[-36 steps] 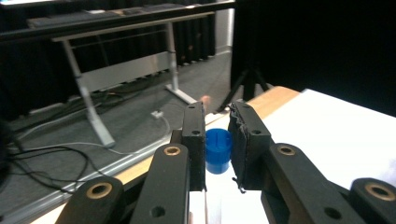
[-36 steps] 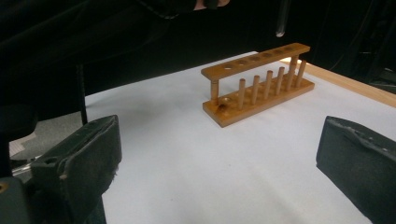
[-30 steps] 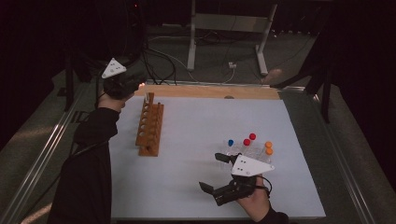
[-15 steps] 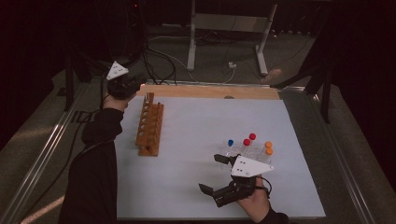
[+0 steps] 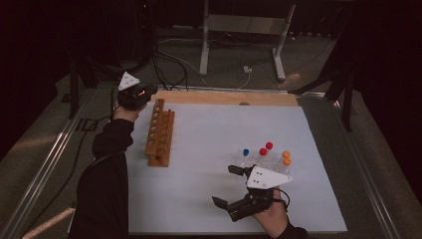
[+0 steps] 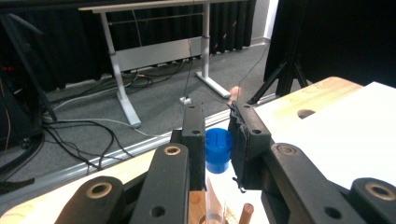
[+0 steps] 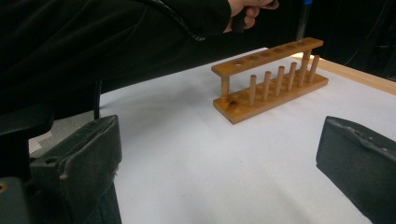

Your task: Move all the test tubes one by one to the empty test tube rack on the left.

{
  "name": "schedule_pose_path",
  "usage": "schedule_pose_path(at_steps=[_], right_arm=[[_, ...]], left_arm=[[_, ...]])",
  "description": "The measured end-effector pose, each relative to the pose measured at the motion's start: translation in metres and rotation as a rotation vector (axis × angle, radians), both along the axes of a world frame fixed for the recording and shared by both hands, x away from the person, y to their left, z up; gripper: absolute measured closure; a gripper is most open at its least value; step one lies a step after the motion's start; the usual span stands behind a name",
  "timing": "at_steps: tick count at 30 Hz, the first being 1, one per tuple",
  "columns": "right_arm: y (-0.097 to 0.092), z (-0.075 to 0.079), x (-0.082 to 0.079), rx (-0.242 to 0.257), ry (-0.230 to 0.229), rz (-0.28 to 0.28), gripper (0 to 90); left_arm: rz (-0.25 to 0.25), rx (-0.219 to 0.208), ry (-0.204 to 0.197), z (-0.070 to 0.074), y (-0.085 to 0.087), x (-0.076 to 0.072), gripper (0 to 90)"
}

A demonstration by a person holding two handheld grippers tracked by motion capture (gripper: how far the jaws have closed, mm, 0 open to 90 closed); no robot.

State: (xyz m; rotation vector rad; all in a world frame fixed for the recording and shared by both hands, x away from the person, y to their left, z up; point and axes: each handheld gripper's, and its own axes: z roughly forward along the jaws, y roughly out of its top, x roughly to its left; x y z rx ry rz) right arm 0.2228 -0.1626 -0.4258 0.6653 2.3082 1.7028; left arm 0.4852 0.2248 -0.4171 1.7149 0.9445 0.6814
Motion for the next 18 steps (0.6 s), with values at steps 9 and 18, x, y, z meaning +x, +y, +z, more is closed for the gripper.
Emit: schedule_pose_path(at_steps=[9,18], right_arm=[[0.000,0.000,-0.001,0.000,0.000,0.005,0.4],[0.000,0.001,-0.001,0.004,0.002,0.007,0.4]], left_arm=[[0.008,0.000,0.023,-0.021,-0.002,0.002,78.0],[0.026,-0.011,0.048,-0.037,-0.001,0.002,77.9]])
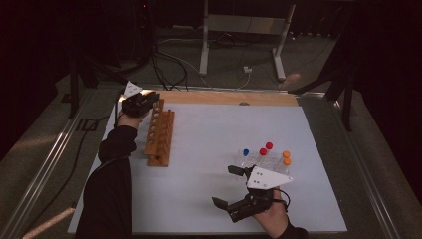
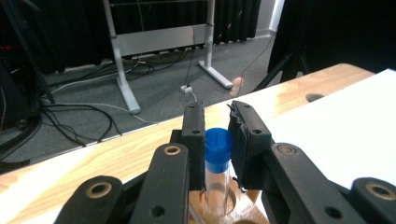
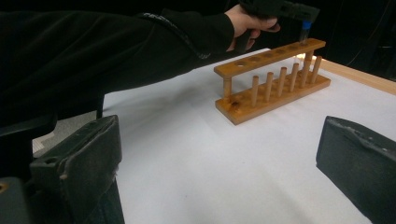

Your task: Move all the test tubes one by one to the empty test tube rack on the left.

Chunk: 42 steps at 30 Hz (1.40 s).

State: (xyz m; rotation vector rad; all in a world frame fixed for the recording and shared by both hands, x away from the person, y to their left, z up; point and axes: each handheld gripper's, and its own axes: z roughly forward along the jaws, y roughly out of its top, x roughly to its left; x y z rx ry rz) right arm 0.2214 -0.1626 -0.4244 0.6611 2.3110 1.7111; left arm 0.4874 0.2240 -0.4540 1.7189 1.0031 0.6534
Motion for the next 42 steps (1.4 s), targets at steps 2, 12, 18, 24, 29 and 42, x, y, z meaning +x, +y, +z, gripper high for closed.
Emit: schedule_pose_path(at_steps=[2,12,18,24,29,42], right_arm=[[0.000,0.000,0.000,0.000,-0.002,0.000,0.4],[0.000,0.000,0.000,0.000,0.004,0.003,0.4],[0.000,0.002,-0.001,0.003,0.003,0.002,0.4],[-0.002,0.004,0.000,0.009,-0.010,-0.005,0.4],[-0.006,0.009,-0.001,0.041,-0.083,-0.017,0.4],[-0.023,0.025,0.001,-0.013,-0.097,-0.070,0.5]], left_arm=[[-0.004,0.004,0.003,-0.003,0.000,0.000,77.8],[-0.003,0.007,-0.017,-0.007,-0.001,-0.001,76.4],[-0.031,-0.024,0.015,0.001,-0.001,-0.002,46.7],[-0.044,-0.046,0.006,0.022,-0.004,-0.010,22.5],[-0.068,-0.070,0.014,0.037,-0.008,-0.021,12.7],[-0.186,-0.091,0.002,0.048,-0.016,-0.066,1.8]])
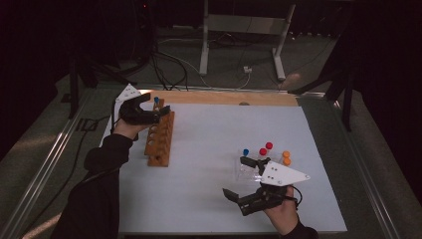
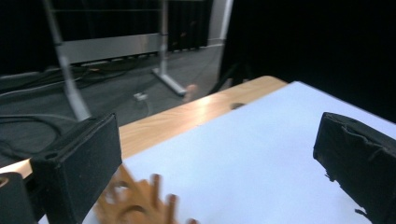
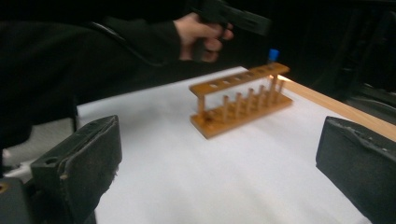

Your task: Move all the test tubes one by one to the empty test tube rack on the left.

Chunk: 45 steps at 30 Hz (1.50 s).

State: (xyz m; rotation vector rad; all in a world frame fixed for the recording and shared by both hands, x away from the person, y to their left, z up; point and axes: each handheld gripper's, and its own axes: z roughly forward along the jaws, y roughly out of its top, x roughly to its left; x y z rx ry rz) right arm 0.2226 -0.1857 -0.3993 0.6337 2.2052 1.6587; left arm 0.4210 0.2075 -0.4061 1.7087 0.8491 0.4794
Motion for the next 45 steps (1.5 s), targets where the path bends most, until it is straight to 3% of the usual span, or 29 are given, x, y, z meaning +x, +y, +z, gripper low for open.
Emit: schedule_pose_path(at_steps=[5,11,14,16,18,20,23,31,37,45], right_arm=[[-0.006,-0.003,0.003,-0.010,0.011,-0.037,4.1],[-0.011,-0.015,0.010,-0.032,0.035,-0.190,4.1],[-0.010,-0.023,0.013,-0.057,0.049,-0.228,6.1],[-0.008,-0.028,0.012,-0.087,0.028,-0.262,13.9],[-0.007,-0.034,0.013,-0.104,0.025,-0.292,15.2],[-0.006,-0.039,0.015,-0.102,0.045,-0.333,18.8],[-0.006,-0.046,0.017,-0.094,0.089,-0.390,31.1],[-0.008,-0.056,0.027,-0.110,0.146,-0.500,43.7],[-0.007,-0.060,0.036,-0.120,0.192,-0.538,50.1],[-0.003,-0.065,0.045,-0.146,0.201,-0.578,57.8]], left_arm=[[-0.039,-0.034,-0.015,0.000,0.002,-0.026,1.8],[-0.090,-0.049,-0.025,-0.006,0.003,-0.059,1.8],[-0.112,-0.039,-0.032,-0.009,0.003,-0.075,1.8],[-0.123,-0.043,-0.038,-0.009,0.004,-0.085,1.8],[-0.136,-0.031,-0.043,-0.010,0.003,-0.094,1.8],[-0.152,-0.031,-0.043,-0.011,0.003,-0.102,1.8],[-0.172,-0.042,-0.046,-0.015,0.001,-0.114,1.8],[-0.219,-0.051,-0.038,-0.030,-0.007,-0.134,1.8],[-0.245,-0.036,-0.032,-0.041,-0.016,-0.141,1.8],[-0.264,-0.028,-0.028,-0.046,-0.020,-0.143,1.8]])
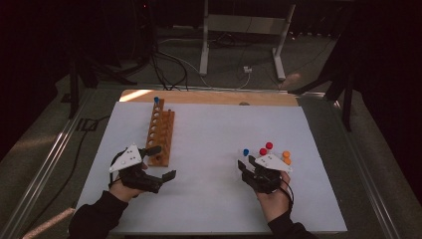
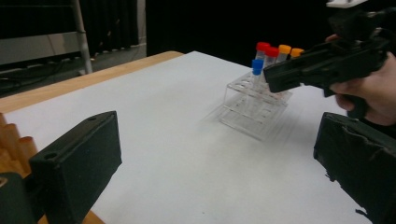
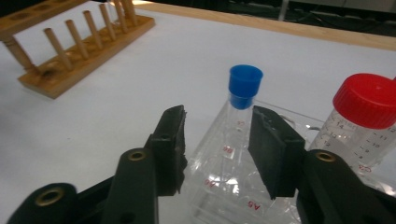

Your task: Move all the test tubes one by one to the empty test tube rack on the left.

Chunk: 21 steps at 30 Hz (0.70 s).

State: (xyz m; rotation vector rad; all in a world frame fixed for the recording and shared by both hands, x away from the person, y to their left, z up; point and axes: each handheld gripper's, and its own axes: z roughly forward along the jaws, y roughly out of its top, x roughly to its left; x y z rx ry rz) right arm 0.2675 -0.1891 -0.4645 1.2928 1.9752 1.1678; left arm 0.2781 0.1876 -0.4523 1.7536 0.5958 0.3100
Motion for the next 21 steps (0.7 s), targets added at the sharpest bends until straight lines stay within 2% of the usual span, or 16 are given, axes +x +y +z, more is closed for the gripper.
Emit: schedule_pose_path(at_steps=[9,13,21], right_arm=[[0.002,-0.004,0.011,-0.020,0.034,-0.039,70.5],[0.003,-0.005,0.014,-0.016,0.048,-0.047,73.0],[0.004,-0.006,0.017,-0.035,0.044,-0.070,77.1]], left_arm=[[-0.007,0.012,-0.001,-0.002,-0.001,0.000,1.8],[-0.007,0.018,-0.003,-0.002,-0.001,-0.001,1.8],[-0.003,0.015,0.000,-0.003,0.000,0.000,1.8]])
